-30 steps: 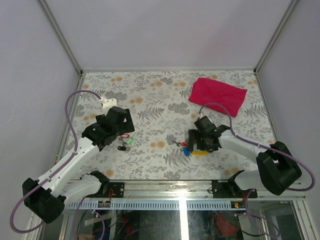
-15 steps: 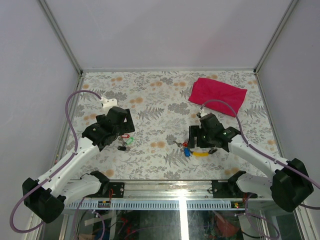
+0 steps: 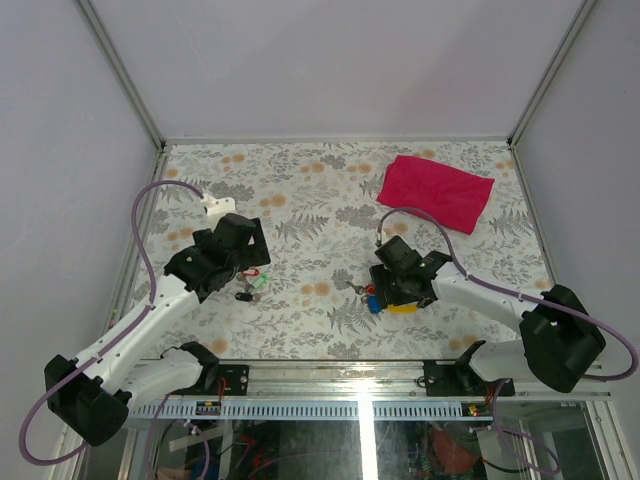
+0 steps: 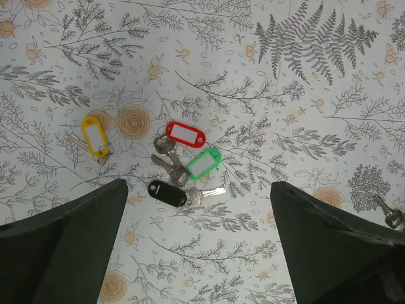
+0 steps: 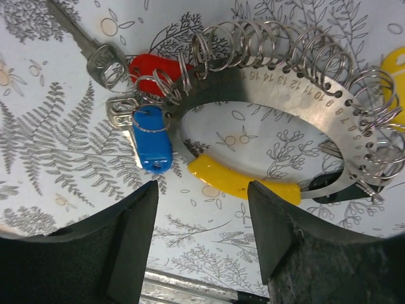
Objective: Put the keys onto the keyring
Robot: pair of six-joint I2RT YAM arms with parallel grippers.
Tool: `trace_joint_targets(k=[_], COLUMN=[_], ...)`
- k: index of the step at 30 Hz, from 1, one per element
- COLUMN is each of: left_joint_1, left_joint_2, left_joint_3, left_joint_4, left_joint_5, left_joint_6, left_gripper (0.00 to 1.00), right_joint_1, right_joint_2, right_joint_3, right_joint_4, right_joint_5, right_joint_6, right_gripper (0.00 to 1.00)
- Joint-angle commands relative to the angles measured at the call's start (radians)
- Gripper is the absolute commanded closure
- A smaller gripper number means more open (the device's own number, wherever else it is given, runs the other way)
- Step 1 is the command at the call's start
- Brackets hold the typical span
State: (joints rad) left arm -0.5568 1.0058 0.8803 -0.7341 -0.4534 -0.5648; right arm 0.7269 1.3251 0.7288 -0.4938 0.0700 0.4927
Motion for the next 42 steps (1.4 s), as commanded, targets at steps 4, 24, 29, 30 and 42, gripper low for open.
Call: trace_joint_targets(k=[4, 24, 29, 30, 42], left_joint_1=[-0.008, -0.013, -0.013, -0.013, -0.015], left_joint_2=[0.009, 0.008, 0.011, 0.011, 0.015], left_joint_3=[0.003, 0.003, 0.004, 0.003, 0.006], left_joint_4=[0.021, 0.020, 0.019, 0.019, 0.018], left_joint_5=[-0.020, -0.022, -0.024, -0.024, -0.028], left_joint_6=[-0.004, -0.004, -0.004, -0.004, -0.003], left_gripper=[0.00, 0.00, 0.00, 0.00, 0.00], right_joint_1=[0.062, 0.113, 0.114, 0.113, 0.114], right_joint_2=[0.075, 0.191, 0.209, 0.213, 0.291], right_joint_3=[0.079, 0.100, 0.102, 0.104, 0.147], right_joint_4=[-0.035, -0.004, 0.029, 0.036, 0.147], right_joint_5=[0.114, 0.176, 0.152, 0.148, 0.178], right_joint_6=[-0.035, -0.045, -0.041, -0.040, 0.031], right_gripper=[0.36, 0.41, 0.38, 0.37, 0.29])
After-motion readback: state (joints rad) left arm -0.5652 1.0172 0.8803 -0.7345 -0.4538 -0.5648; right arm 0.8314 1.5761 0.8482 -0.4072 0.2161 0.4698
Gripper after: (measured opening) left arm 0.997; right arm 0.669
